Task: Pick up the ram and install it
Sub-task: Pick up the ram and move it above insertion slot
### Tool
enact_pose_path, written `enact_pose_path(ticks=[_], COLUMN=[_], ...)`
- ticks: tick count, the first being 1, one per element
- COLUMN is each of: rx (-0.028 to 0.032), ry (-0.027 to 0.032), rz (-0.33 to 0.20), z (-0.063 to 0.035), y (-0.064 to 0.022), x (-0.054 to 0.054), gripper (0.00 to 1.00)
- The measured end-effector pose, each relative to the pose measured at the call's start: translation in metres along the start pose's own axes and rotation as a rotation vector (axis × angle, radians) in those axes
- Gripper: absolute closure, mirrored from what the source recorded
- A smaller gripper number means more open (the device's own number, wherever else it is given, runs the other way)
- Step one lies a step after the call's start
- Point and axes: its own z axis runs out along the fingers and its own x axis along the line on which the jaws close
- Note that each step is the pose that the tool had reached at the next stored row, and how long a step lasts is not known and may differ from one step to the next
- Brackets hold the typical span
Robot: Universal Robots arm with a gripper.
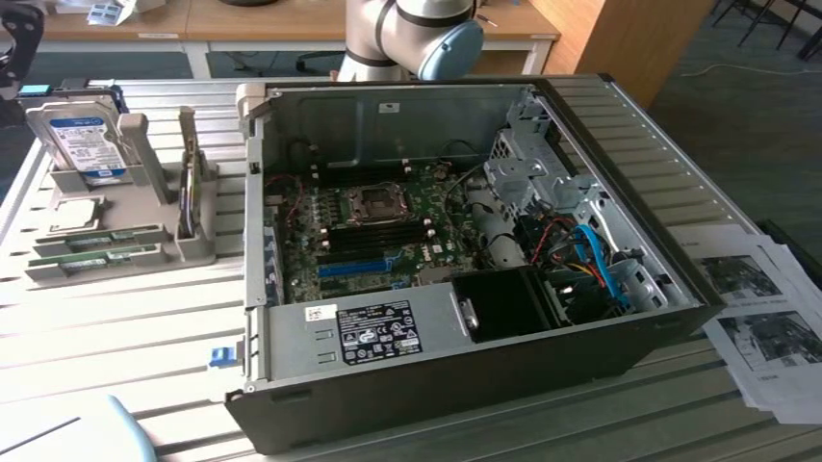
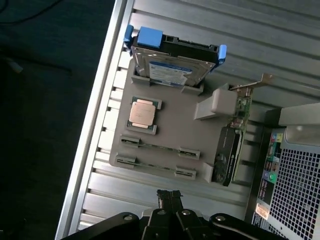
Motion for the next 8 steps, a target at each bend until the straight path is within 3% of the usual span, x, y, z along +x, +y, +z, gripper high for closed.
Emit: enact_pose_path(ticks=[8], rx=[-0.0031], ry=[0.0062], rz=[-0.132], z=[0.0002], y=[0.0000], x=[0.0000], gripper=[0.91])
